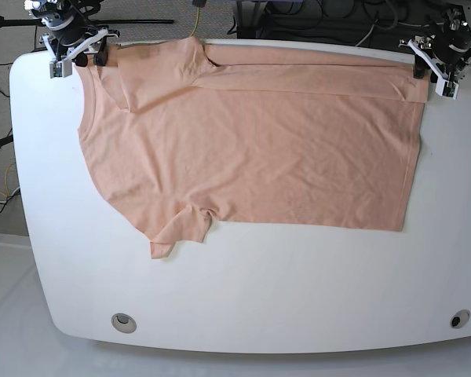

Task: Fold the T-shirt properly
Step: 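Drag the folded band with both grippers away from the shirt's hem, then open both grippers and move them along the shirt sides toward the hem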

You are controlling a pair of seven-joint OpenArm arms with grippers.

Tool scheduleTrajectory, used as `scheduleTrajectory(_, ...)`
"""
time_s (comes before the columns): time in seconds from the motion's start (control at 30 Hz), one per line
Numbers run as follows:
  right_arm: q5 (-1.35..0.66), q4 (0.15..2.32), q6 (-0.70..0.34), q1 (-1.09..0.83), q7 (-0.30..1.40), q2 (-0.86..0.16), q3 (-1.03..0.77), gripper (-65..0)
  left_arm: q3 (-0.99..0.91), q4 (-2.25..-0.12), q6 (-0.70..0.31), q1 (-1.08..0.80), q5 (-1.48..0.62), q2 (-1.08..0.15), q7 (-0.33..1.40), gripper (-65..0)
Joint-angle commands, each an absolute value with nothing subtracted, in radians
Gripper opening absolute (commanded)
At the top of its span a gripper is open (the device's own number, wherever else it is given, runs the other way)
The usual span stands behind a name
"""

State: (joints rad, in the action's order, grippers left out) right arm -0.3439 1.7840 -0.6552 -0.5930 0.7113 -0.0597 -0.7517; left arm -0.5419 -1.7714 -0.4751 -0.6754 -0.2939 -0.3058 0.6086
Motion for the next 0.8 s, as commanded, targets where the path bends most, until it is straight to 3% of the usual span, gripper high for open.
scheduleTrajectory(0.0, -0.346, 1.81, -0.654, -0.599, 0.705, -0.07, -0.756, -42.3, -0.558, -1.812, -0.471, -0.678, -0.304, -0.32, 0.602, -42.7)
scheduleTrajectory(0.13, -0.337, 1.847, -0.67, -0.602, 0.704, -0.069, -0.769, -42.6, -0.56, -1.876, -0.468, -0.685, -0.307, -0.317, 0.633, -38.7)
scheduleTrajectory(0.77, -0.348, 1.964, -0.677, -0.578, 0.758, -0.107, -0.768, -39.8, -0.565, -1.905, -0.464, -0.605, -0.309, -0.323, 0.635, -33.2)
